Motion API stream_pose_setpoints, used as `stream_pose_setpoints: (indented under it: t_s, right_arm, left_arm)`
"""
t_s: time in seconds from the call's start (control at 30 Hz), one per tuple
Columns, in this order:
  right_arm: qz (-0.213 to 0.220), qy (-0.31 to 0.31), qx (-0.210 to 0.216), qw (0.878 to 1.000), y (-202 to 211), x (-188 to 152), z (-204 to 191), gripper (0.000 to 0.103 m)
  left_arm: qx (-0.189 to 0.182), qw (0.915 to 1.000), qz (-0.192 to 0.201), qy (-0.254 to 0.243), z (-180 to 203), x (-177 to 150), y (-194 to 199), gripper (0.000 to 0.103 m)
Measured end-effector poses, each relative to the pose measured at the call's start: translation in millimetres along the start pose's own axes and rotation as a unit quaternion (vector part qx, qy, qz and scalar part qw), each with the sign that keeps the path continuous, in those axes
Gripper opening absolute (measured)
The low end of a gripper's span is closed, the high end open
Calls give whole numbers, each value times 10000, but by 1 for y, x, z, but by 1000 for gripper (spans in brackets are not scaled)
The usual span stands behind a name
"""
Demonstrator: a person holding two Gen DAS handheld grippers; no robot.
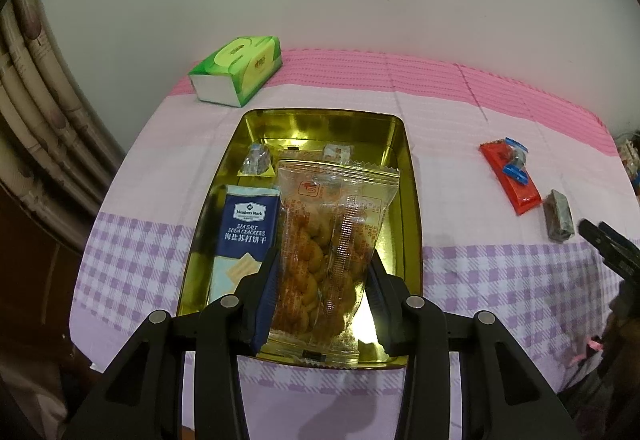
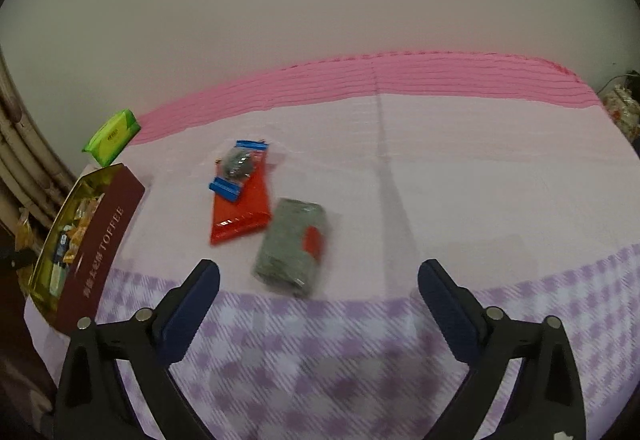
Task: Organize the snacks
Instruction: 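Lower the twisted snack bag into the tin while the right gripper grasps the grey foil block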
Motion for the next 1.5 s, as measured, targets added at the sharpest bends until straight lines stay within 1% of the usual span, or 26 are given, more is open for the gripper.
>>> stream_pose_setpoints:
  t_s: [0.03, 0.1, 0.13, 0.23, 0.27, 0.3, 0.33, 0.37, 0.4, 0.43, 0.5, 0.6, 0.67, 0.73, 0.83, 0.87, 0.97, 1.1, 1.2, 1.3, 1.5]
  right_arm:
    - [-58, 2, 2, 10000, -4, 2, -2, 91]
    - [-170, 27, -63, 9998, -16, 5, -7, 83]
    - [-212, 26, -95, 9997, -20, 5, -8, 83]
    - [-364, 39, -126, 9992, -35, 9, -11, 76]
    - [-432, 63, -149, 9989, -40, 9, -10, 66]
    - [-391, 175, -298, 9986, -41, 9, -10, 53]
    - [-418, 289, -292, 9983, -42, 9, -12, 40]
    - [-446, 380, -328, 9977, -42, 9, -13, 33]
    - [-478, 450, -242, 9975, -41, 8, -13, 33]
    - [-476, 528, -248, 9972, -40, 6, -11, 33]
    - [-381, 656, -460, 9961, -34, 0, -3, 33]
    - [-260, 416, -506, 9975, -25, -7, 21, 33]
    - [-176, 308, -654, 9972, -18, -10, 38, 33]
    - [-94, 209, -790, 9966, -12, -13, 55, 33]
    - [-5, 84, -881, 9961, -8, -14, 70, 33]
    - [25, 51, -888, 9960, -7, -14, 73, 33]
    - [95, 51, -913, 9958, -6, -14, 75, 33]
    - [104, 13, -860, 9962, -10, -11, 74, 33]
    - [99, 14, -865, 9962, -9, -13, 74, 33]
    - [98, 12, -860, 9962, -8, -13, 75, 33]
    - [96, 10, -856, 9963, -9, -13, 75, 33]
  left_arm:
    - [4, 10000, -2, 7, -1, 0, 0, 42]
    - [13, 10000, -4, 17, -1, 1, -1, 42]
    - [11, 10000, -8, 19, -2, 2, -1, 42]
    - [-8, 10000, -29, 42, -3, 2, -3, 42]
    - [-16, 10000, -33, 50, -4, 2, -3, 42]
    - [-19, 10000, -35, 52, -4, 2, -3, 42]
    - [-21, 10000, -37, 54, -5, 2, -3, 42]
    - [-30, 10000, -39, 59, -7, 2, -3, 42]
    - [-49, 10000, -45, 72, -9, 3, -3, 42]
    - [-71, 9999, -52, 104, -12, 4, -2, 42]
    - [-94, 9998, -58, 179, -20, 6, -2, 42]
    - [-55, 9997, -65, 238, -30, 9, -3, 42]
    - [-56, 9996, -76, 266, -34, 9, -4, 42]
    - [-196, 9994, -147, 248, -36, 9, -6, 42]
    - [-221, 9991, -236, 265, -38, 8, -10, 42]
    - [-283, 9988, -290, 258, -37, 7, -13, 42]
    - [-396, 9981, -403, 226, -32, 4, -18, 42]
    - [-548, 9971, -524, 31, -18, 0, -23, 42]
    - [-592, 9963, -607, -142, -8, -1, -29, 42]
    - [-589, 9959, -601, -323, 0, -1, -33, 42]
    - [-604, 9944, -722, -488, 9, -5, -42, 42]
Point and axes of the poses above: each gripper's, at about its wrist camera, not at the fingertips, and y roughly against the way its jaws point, z to its right, x to its top, the point moved 6 cm from there along -y, roughly the way its jaws point, and after that the axes turned 11 degrees about -z, right-handed, at the moved point
